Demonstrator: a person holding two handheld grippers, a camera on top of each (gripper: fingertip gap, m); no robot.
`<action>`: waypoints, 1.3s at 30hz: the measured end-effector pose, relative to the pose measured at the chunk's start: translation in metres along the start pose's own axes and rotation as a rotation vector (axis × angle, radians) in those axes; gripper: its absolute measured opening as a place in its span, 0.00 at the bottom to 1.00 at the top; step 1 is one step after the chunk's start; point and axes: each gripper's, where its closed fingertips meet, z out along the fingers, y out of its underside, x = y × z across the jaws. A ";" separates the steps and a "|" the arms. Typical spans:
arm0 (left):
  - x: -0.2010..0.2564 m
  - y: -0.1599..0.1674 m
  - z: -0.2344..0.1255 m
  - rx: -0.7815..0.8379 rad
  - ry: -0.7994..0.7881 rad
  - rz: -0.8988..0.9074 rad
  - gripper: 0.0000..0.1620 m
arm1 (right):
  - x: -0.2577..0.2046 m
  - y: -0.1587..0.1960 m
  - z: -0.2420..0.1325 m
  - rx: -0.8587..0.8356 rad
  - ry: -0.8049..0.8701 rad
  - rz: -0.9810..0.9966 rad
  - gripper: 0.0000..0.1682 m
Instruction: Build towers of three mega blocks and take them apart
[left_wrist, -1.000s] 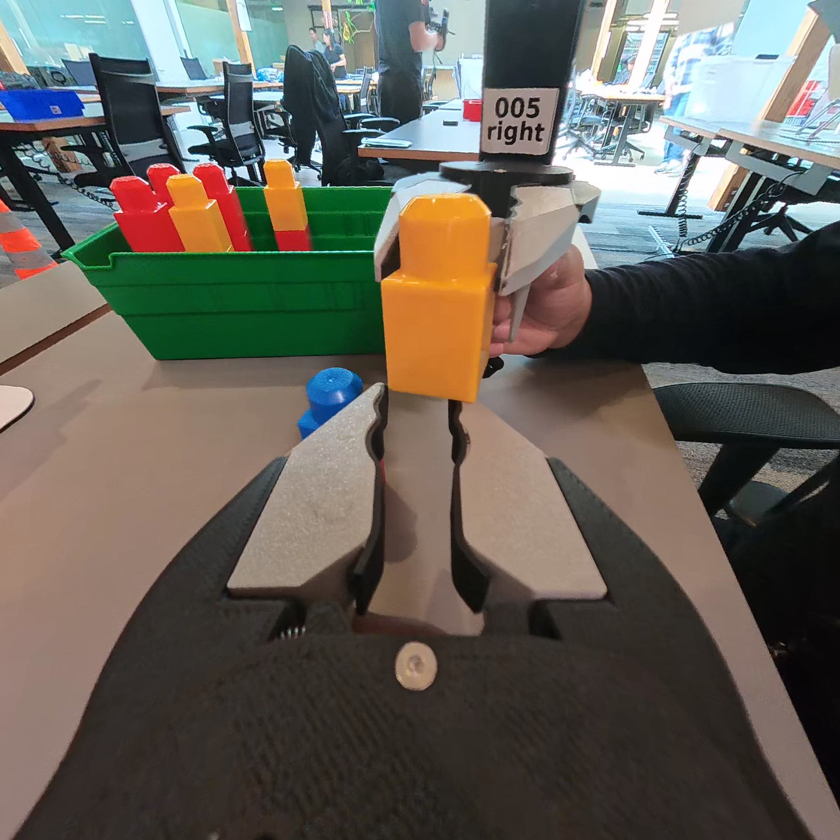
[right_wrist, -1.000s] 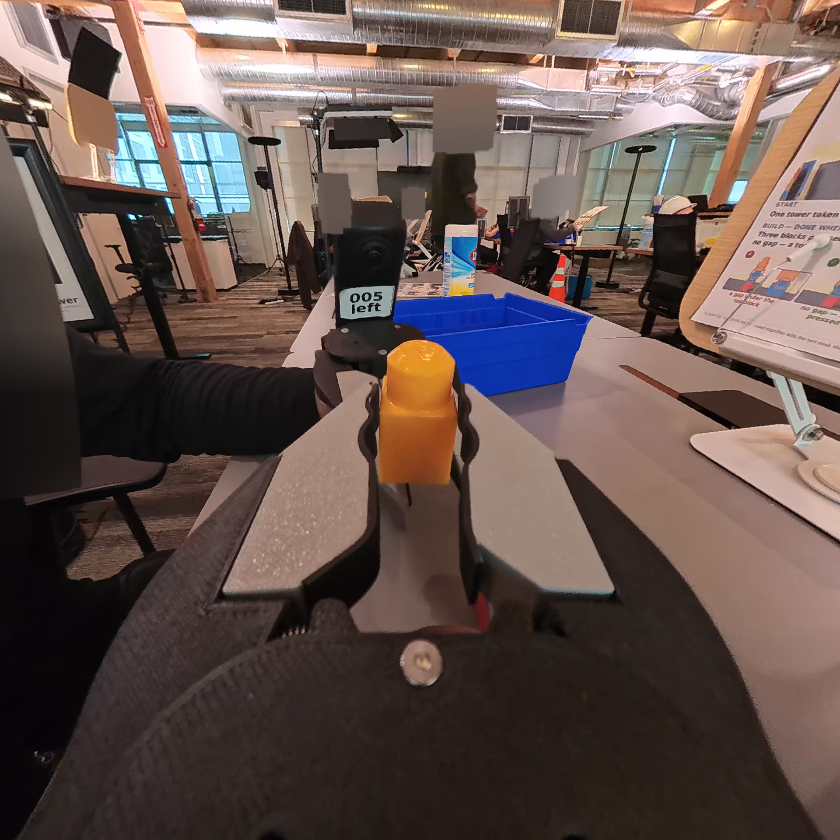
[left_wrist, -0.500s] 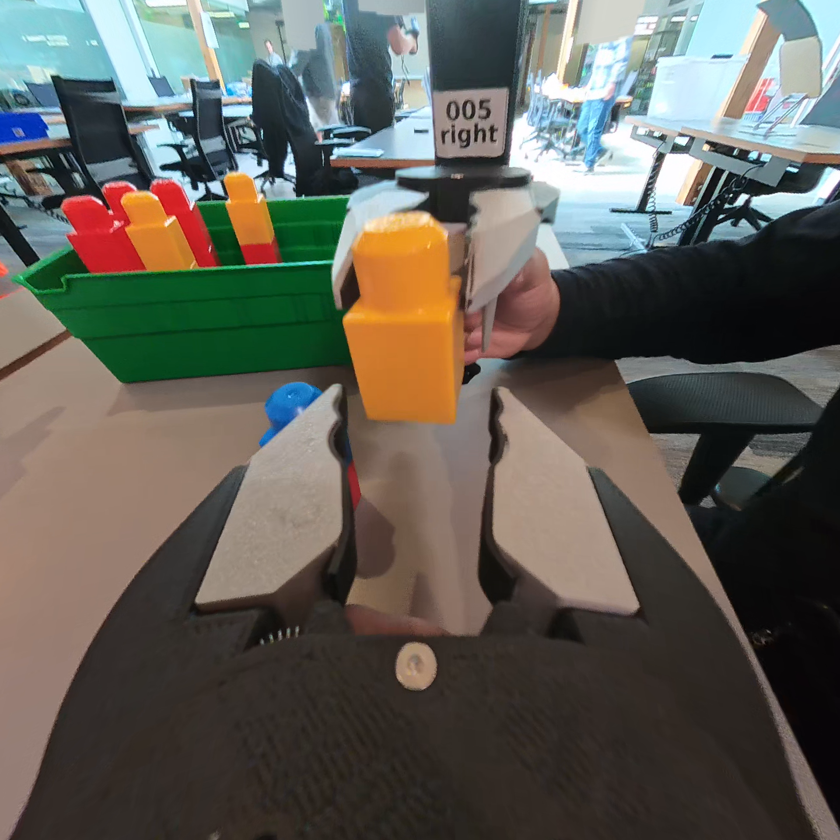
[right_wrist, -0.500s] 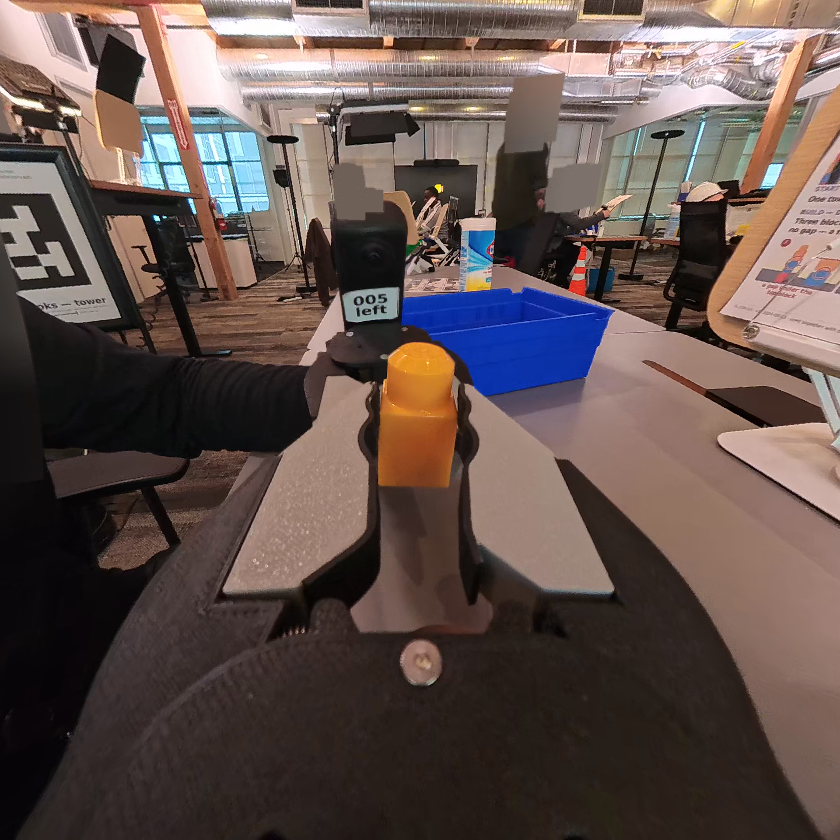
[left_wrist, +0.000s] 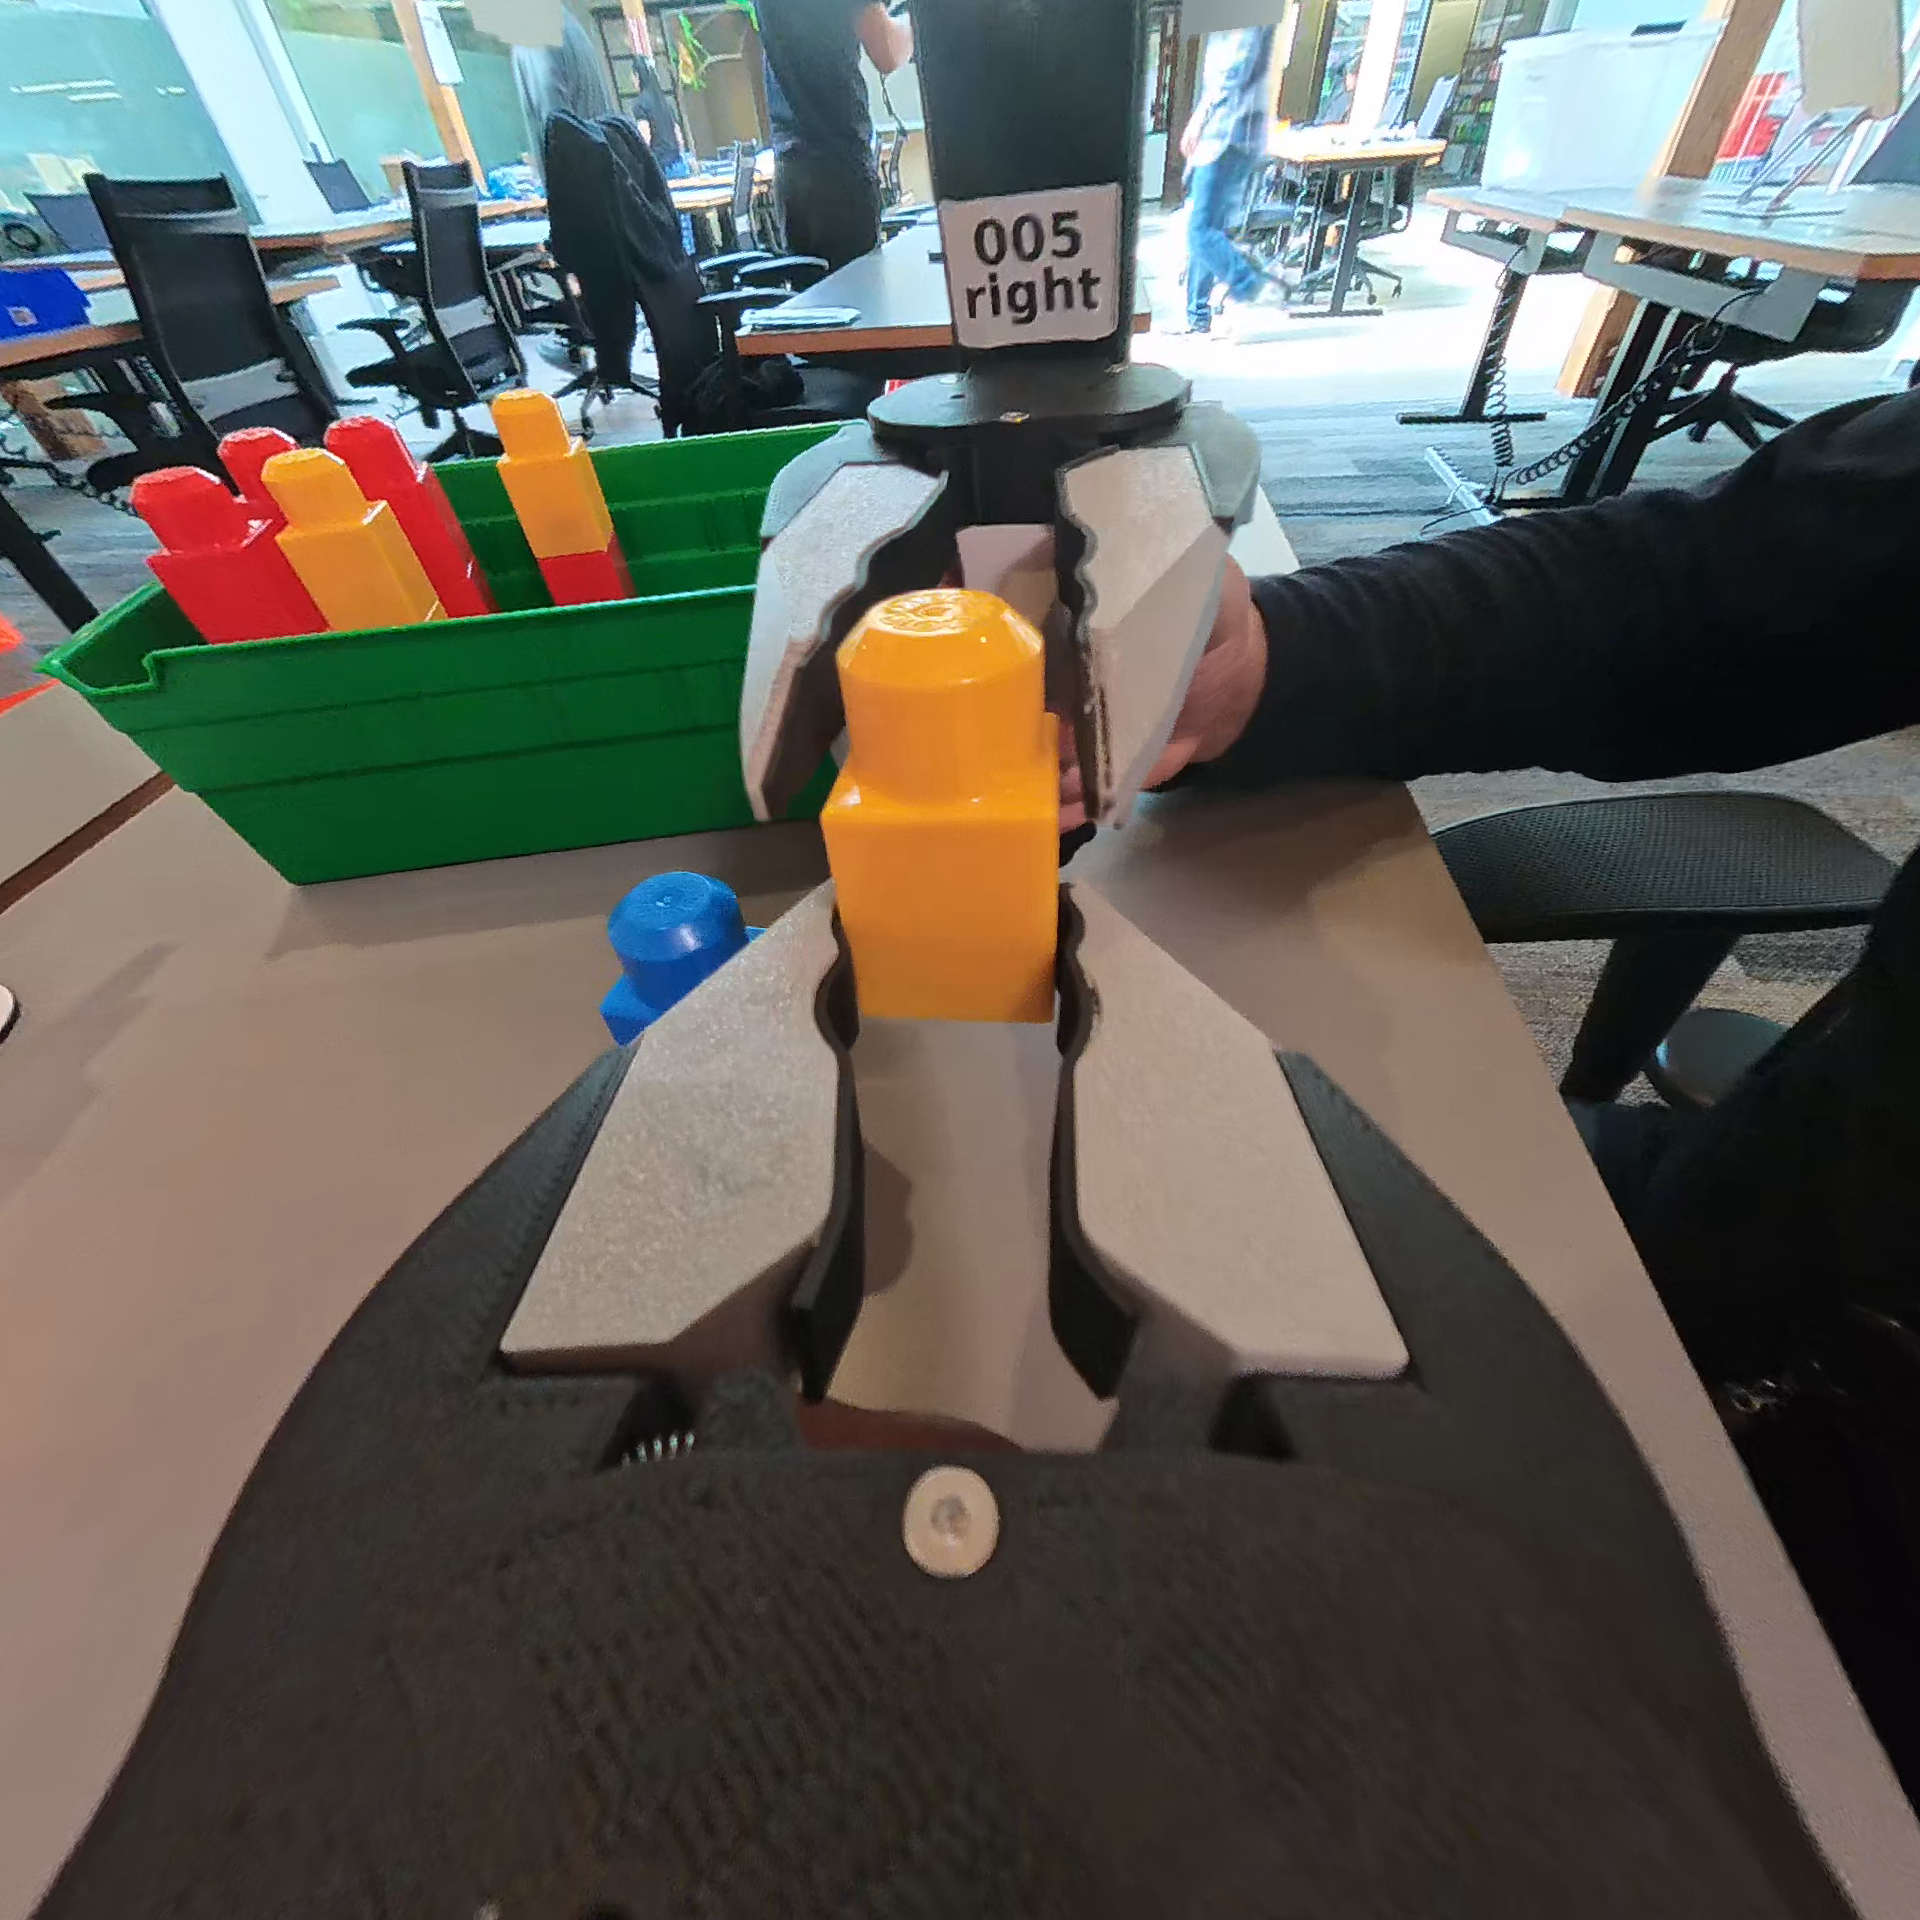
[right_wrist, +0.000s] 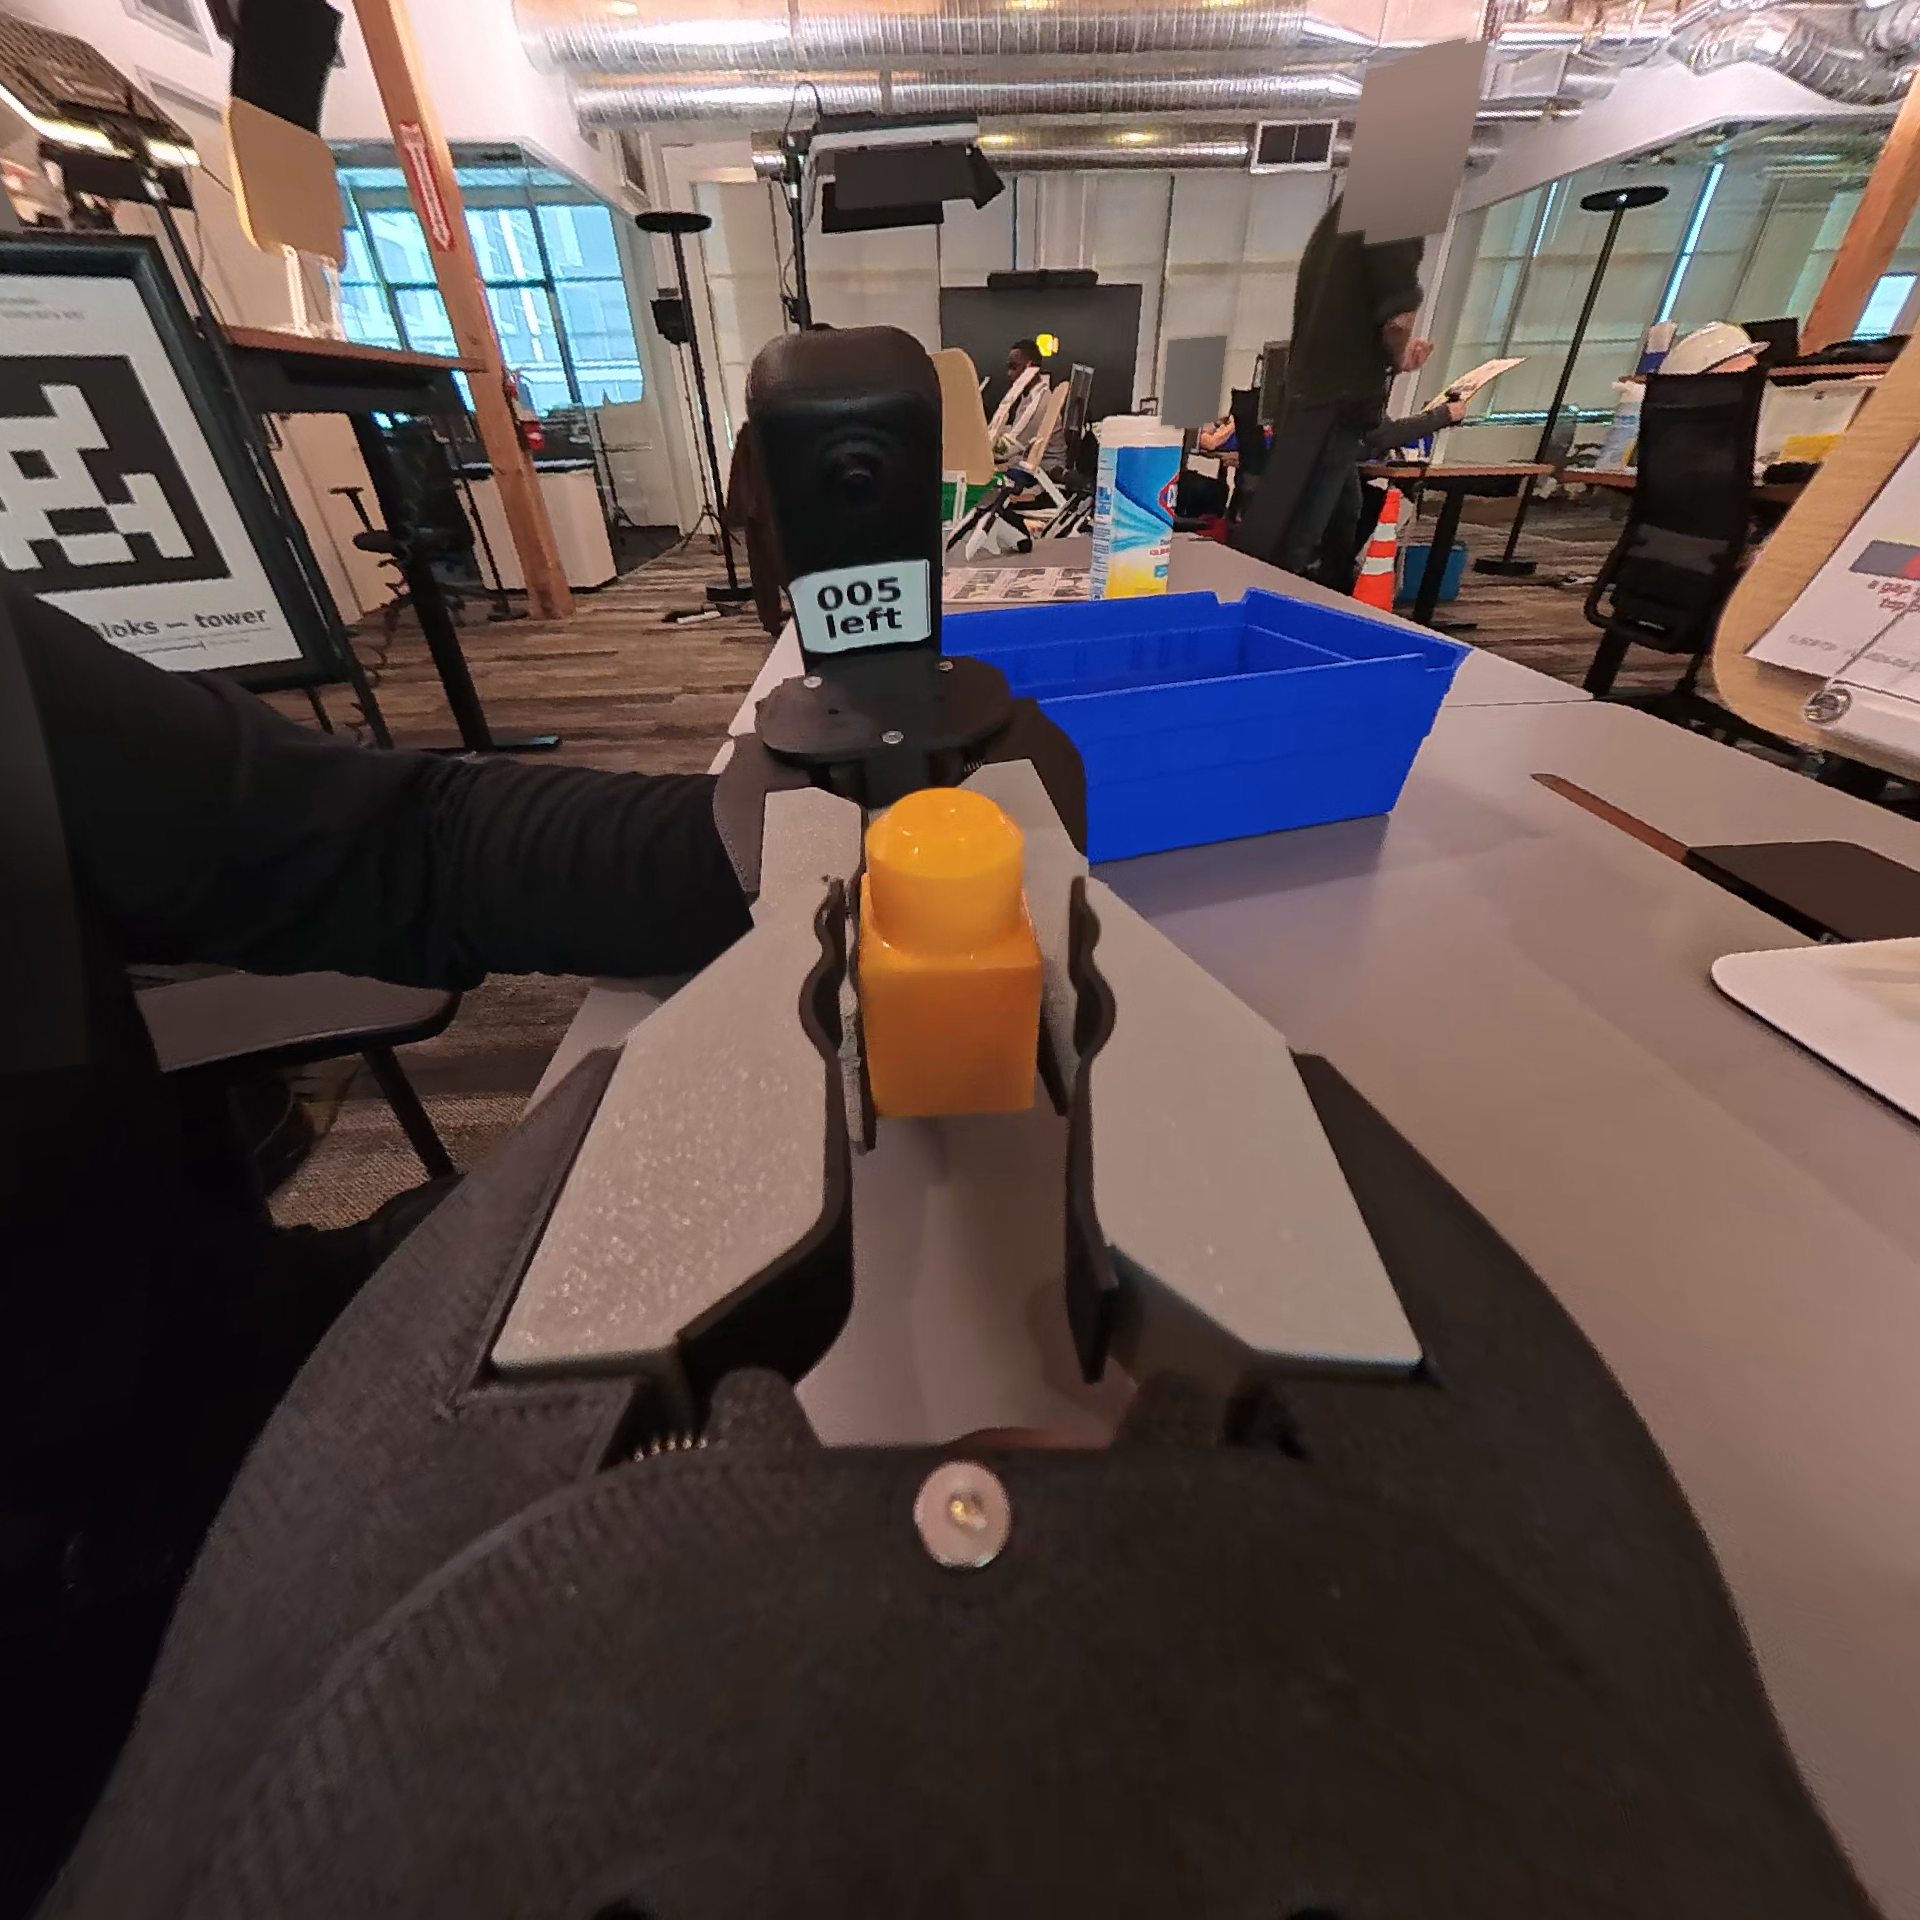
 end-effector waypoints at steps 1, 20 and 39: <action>0.000 0.001 0.001 -0.009 -0.006 0.005 0.21 | 0.000 0.002 0.001 -0.015 0.002 -0.007 0.24; -0.008 0.011 -0.001 -0.046 -0.033 -0.020 0.31 | 0.008 0.002 -0.003 -0.035 0.055 -0.022 0.20; -0.051 0.064 0.002 -0.253 -0.134 -0.075 0.47 | 0.047 -0.019 -0.031 0.088 0.235 0.016 0.20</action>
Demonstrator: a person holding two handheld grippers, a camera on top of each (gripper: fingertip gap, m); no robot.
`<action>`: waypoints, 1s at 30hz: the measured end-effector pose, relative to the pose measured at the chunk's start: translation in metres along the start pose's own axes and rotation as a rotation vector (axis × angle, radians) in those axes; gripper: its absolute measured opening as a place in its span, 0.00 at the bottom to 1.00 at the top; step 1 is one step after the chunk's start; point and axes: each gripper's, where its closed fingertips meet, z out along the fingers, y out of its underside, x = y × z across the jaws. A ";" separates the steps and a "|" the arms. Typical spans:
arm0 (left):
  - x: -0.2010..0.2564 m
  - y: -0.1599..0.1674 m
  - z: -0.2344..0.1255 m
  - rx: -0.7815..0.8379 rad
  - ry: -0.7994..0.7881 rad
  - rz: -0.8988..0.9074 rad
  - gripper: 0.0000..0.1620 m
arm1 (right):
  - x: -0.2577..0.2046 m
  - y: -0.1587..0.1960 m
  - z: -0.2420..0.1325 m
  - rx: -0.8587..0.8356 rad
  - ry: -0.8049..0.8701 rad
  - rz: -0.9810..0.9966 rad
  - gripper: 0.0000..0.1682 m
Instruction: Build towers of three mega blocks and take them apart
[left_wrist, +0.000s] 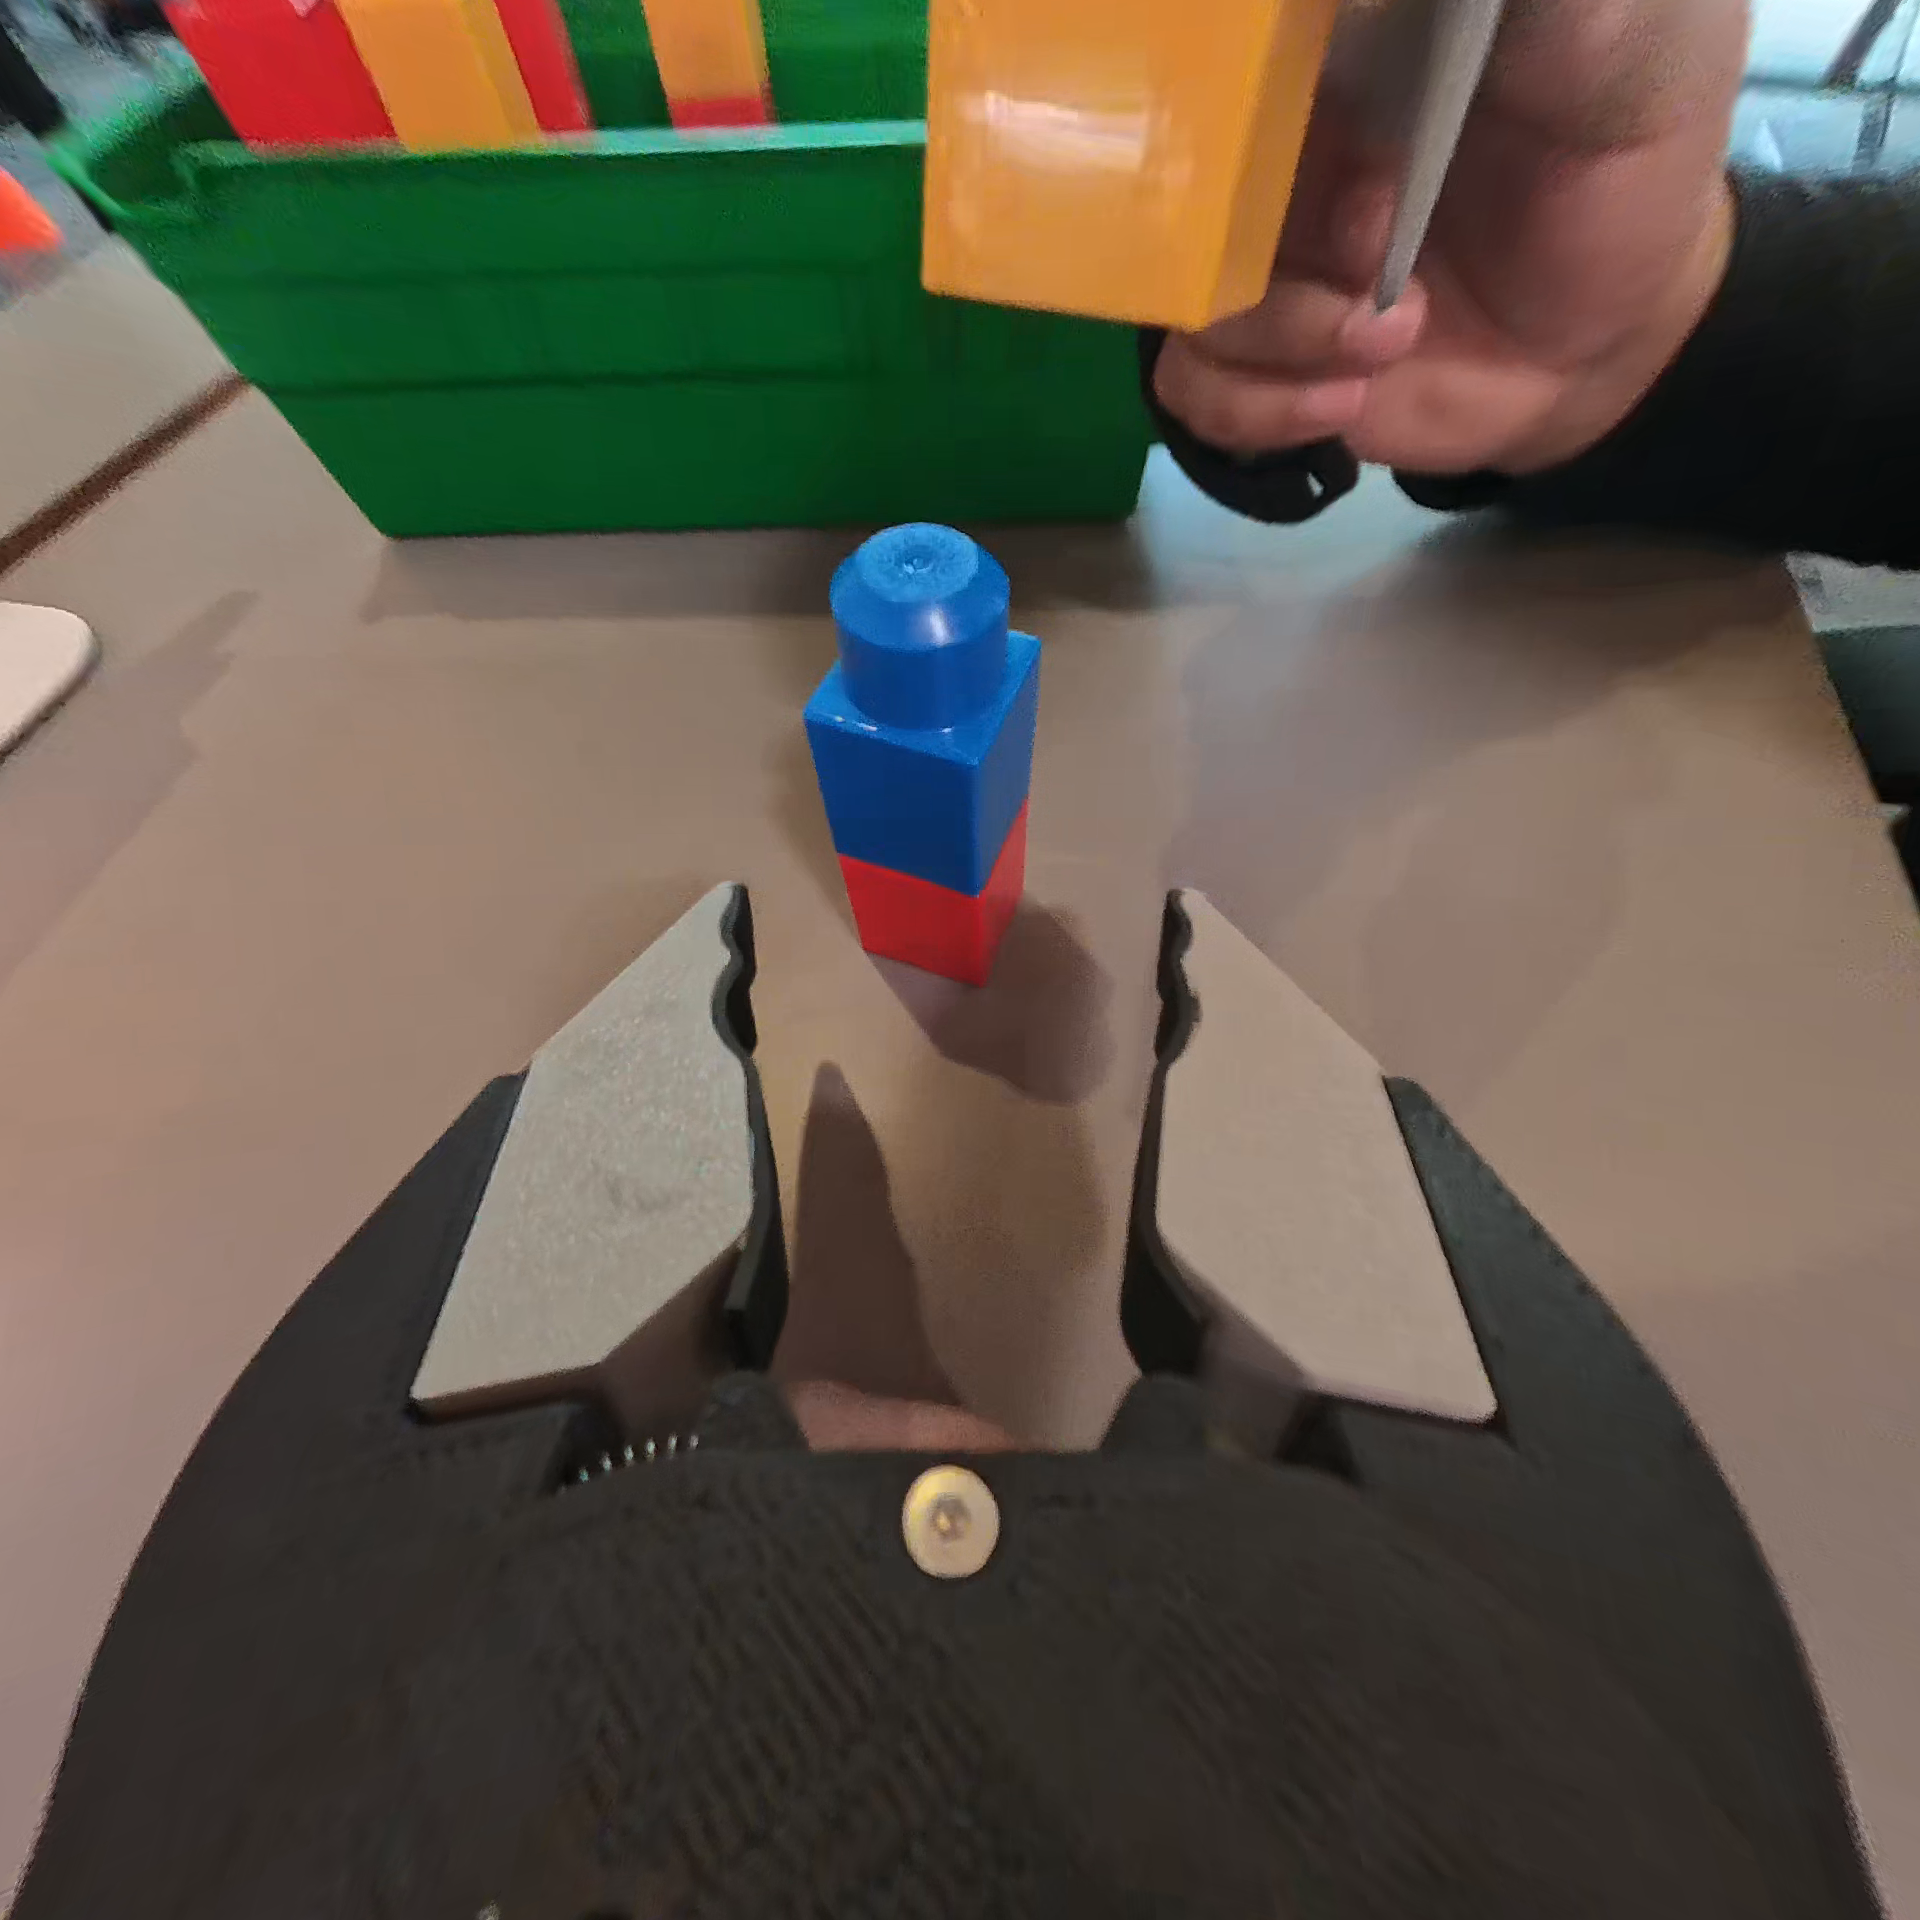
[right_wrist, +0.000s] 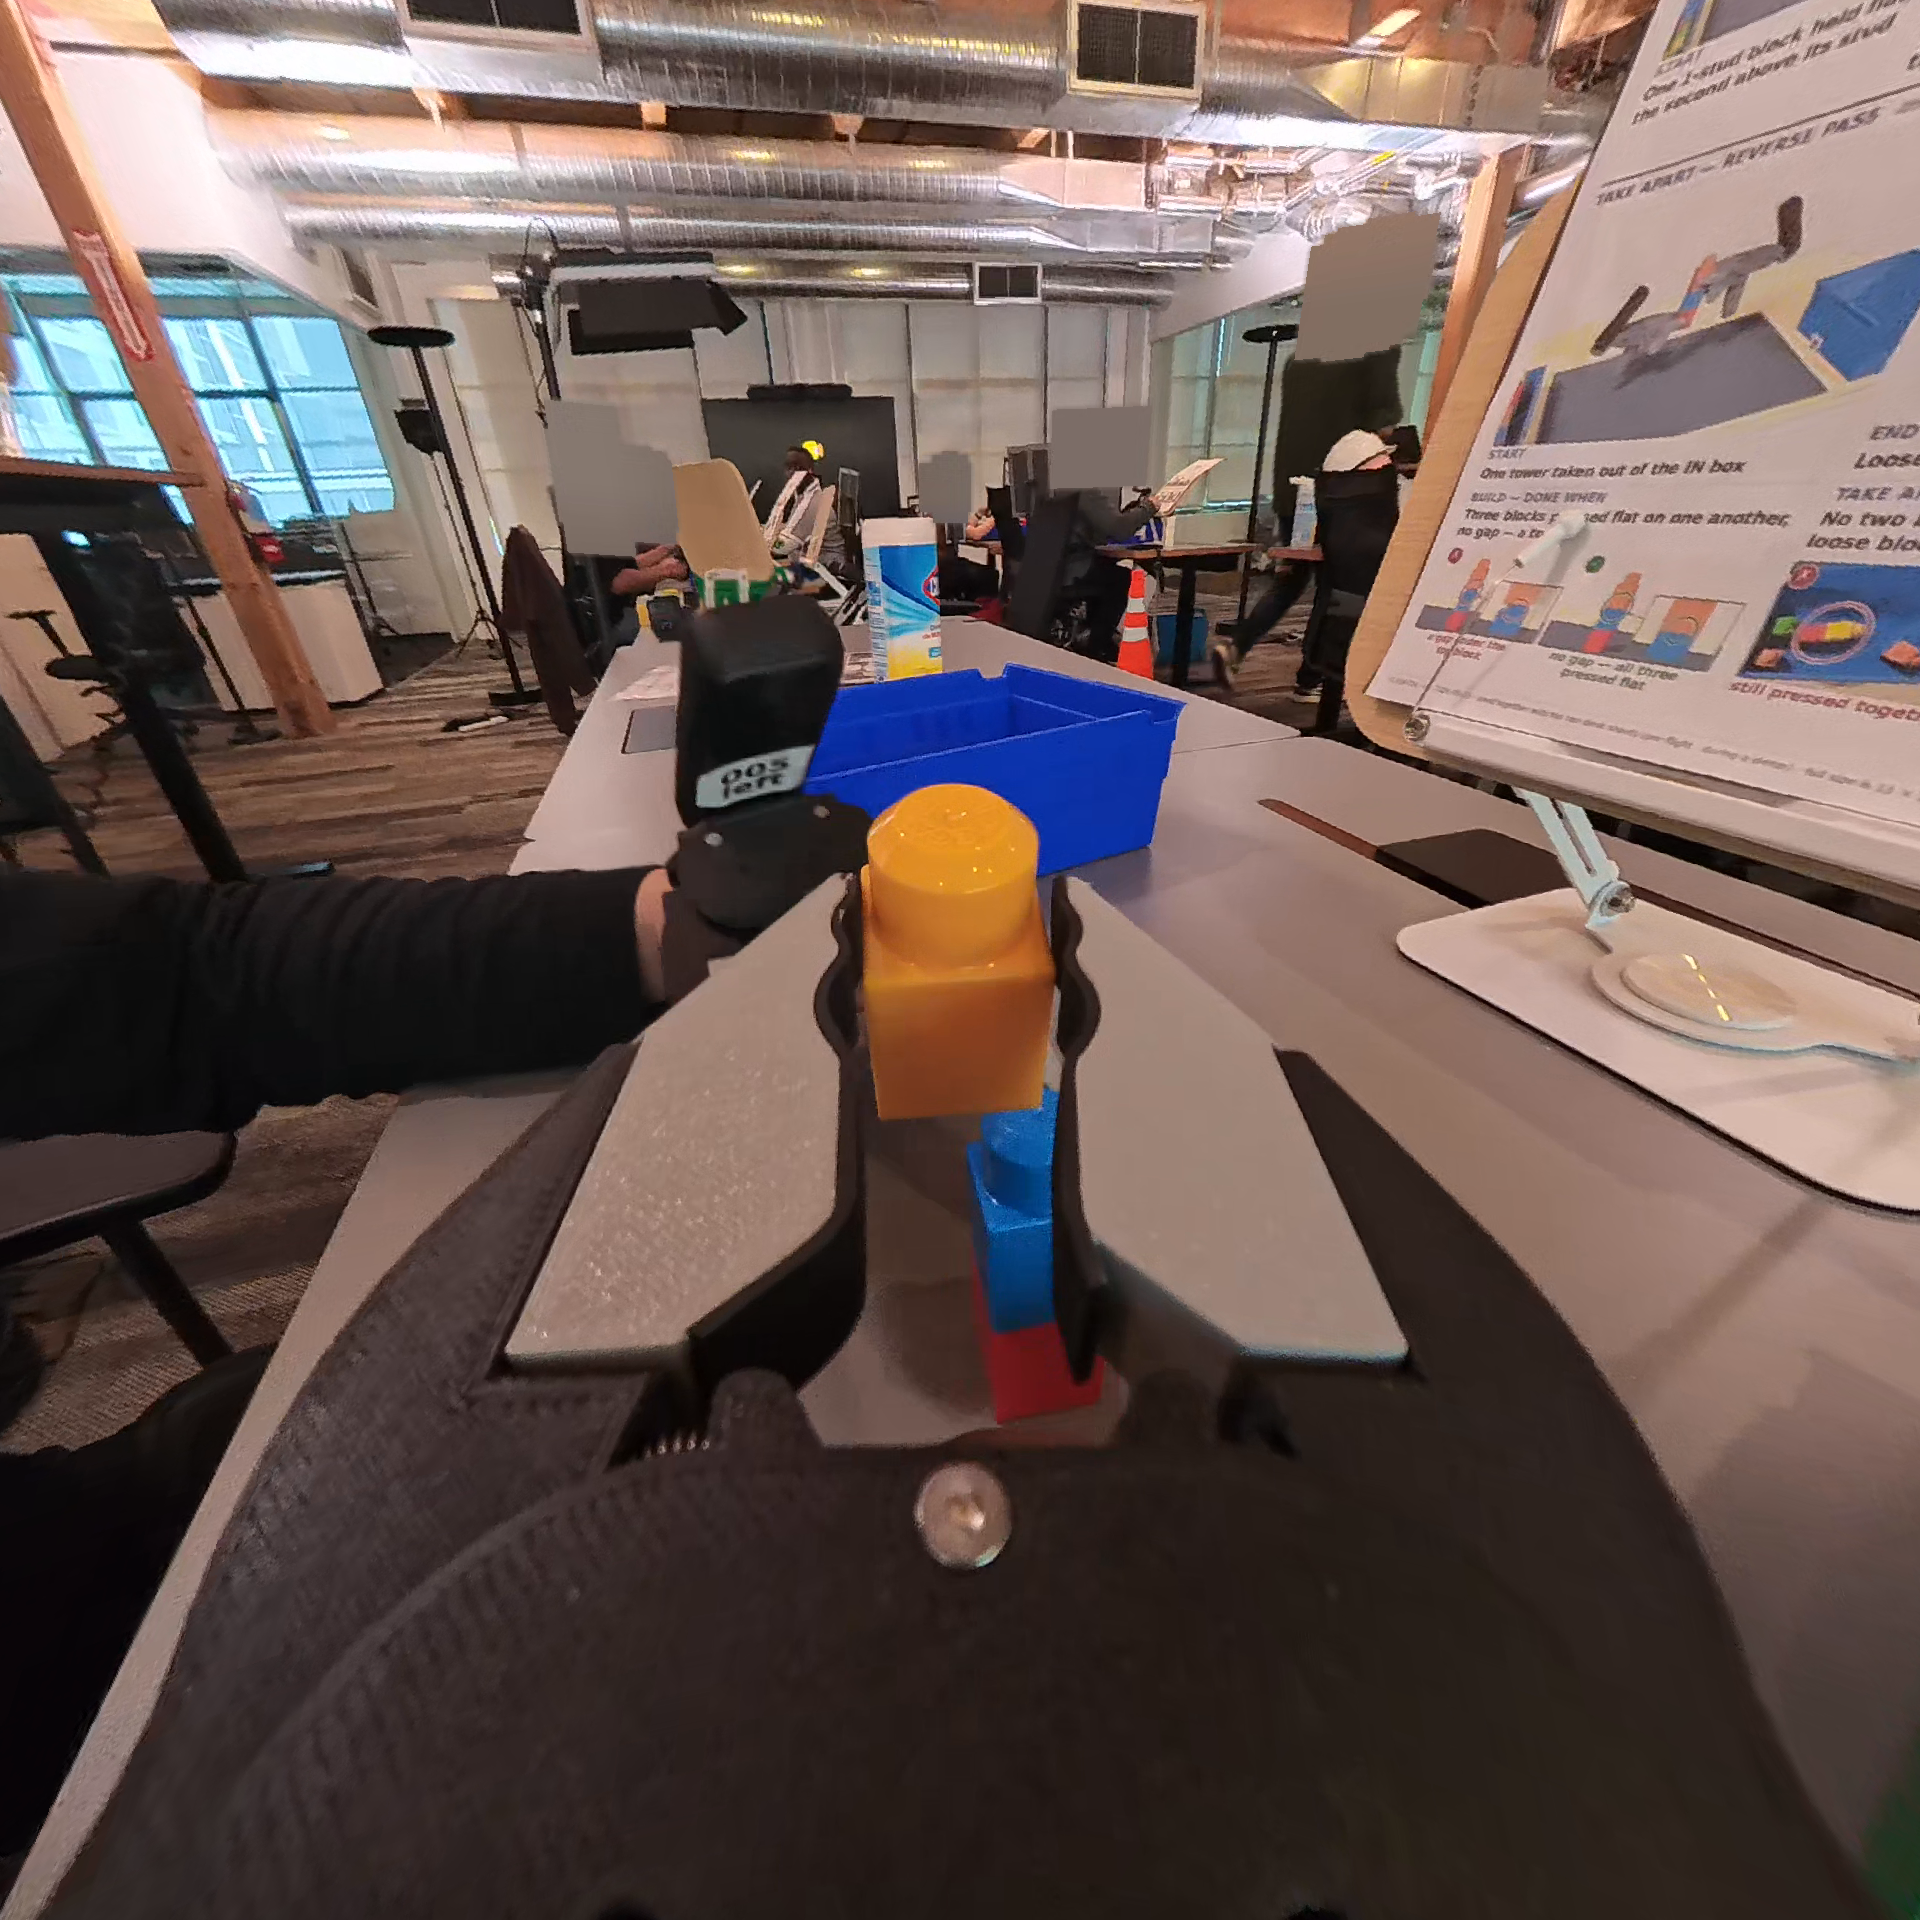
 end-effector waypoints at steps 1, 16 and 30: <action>-0.001 0.003 0.005 -0.034 0.011 -0.005 0.50 | 0.002 0.001 0.000 0.002 0.000 0.014 0.20; -0.008 0.000 0.038 -0.105 0.063 -0.008 0.24 | 0.011 0.025 0.015 -0.060 -0.024 -0.007 0.20; 0.020 0.000 0.035 -0.096 0.085 0.108 0.23 | -0.005 0.029 0.013 -0.132 -0.101 -0.090 0.20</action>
